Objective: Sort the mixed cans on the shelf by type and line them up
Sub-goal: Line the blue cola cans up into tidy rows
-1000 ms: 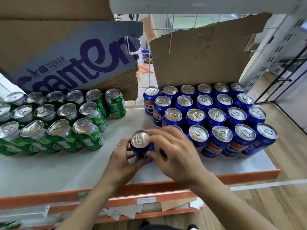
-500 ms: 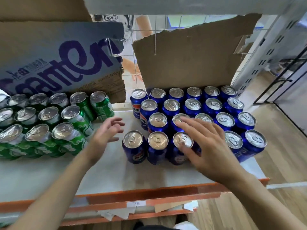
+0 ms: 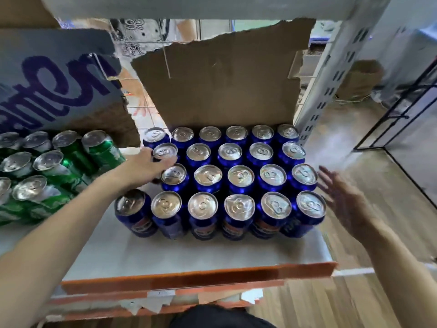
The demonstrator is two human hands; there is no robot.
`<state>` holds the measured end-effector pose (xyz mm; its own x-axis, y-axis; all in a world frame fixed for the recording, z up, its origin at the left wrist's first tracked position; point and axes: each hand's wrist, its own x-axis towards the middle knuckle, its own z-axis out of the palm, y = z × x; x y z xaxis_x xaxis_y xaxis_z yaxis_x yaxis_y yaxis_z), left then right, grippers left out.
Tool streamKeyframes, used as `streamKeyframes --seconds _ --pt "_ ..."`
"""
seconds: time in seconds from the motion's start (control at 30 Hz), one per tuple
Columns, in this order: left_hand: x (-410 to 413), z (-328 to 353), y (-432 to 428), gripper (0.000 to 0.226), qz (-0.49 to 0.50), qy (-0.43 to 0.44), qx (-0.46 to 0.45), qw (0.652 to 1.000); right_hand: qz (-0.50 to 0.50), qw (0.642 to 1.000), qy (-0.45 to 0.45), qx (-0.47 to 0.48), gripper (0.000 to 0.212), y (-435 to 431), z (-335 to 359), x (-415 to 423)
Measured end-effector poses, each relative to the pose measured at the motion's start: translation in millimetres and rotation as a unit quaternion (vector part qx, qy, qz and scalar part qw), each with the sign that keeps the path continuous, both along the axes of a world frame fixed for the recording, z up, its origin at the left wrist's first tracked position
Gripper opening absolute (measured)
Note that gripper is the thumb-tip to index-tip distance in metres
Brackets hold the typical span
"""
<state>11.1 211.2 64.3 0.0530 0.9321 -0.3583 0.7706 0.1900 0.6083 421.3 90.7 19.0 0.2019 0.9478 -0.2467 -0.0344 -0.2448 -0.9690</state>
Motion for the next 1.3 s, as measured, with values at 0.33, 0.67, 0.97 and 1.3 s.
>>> streamKeyframes --seconds 0.33,0.67,0.97,1.3 --pt "22 13 0 0.037 0.084 -0.093 -0.061 0.99 0.068 0.985 0.135 0.087 0.05 48 -8 -28" --pt "34 7 -3 0.099 0.108 -0.044 -0.073 0.99 0.052 0.975 0.194 0.101 0.04 48 -10 -31" --pt "47 -20 8 0.056 0.129 0.084 0.023 0.988 0.062 0.966 0.221 0.118 0.045 44 -10 -34" --pt "30 14 -23 0.066 0.039 0.224 0.122 0.966 0.041 0.977 0.2 0.067 0.075 31 -9 -22"
